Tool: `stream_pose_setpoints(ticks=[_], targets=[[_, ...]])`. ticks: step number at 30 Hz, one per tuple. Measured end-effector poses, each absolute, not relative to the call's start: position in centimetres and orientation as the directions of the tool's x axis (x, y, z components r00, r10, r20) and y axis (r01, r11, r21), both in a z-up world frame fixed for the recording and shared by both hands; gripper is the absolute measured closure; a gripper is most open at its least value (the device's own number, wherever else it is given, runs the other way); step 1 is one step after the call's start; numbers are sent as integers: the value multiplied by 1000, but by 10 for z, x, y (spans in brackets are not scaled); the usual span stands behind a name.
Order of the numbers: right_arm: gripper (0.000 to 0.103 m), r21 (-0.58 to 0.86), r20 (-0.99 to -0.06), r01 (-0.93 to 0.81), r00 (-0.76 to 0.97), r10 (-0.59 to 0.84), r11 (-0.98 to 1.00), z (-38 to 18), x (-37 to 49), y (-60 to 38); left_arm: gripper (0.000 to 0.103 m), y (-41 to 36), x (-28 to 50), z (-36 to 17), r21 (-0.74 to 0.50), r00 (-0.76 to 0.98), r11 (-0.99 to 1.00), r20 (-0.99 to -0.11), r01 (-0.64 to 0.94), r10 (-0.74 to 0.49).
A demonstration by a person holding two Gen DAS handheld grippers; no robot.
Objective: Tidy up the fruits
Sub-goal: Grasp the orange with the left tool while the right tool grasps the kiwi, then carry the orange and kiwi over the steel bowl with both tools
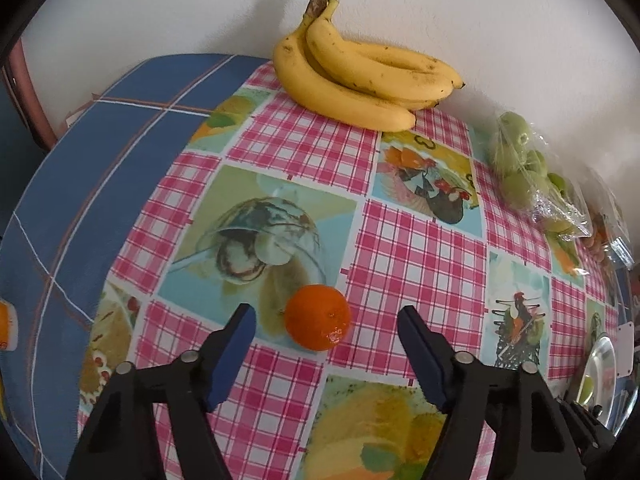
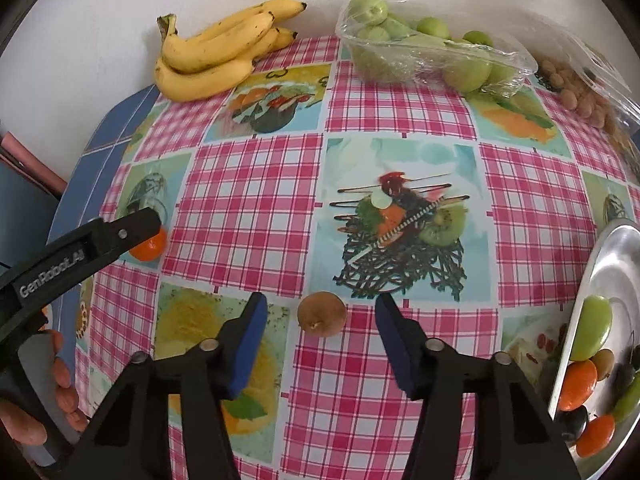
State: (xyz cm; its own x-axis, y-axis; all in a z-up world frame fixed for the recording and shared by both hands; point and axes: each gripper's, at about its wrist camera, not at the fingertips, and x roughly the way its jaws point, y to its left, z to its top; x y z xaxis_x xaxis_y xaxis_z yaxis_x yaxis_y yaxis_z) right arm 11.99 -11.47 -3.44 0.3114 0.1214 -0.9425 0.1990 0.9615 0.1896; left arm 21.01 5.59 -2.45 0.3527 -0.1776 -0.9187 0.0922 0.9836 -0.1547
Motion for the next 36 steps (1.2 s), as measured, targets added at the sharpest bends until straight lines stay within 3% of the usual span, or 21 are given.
stream_pose_setpoints(ticks=[4, 8, 36], targets=[[60, 185, -946, 192, 299, 122, 964, -38, 121, -113, 42, 57, 213, -31, -163, 339, 983, -923, 87, -183], [76, 187, -949, 188, 288, 128, 964, -40, 121, -114, 64, 57, 213, -34, -176, 334, 981, -922, 83, -194], [76, 217, -934, 190, 325, 147, 958, 10, 74, -131, 65, 36, 159, 20, -152, 348, 983, -920, 105, -180]])
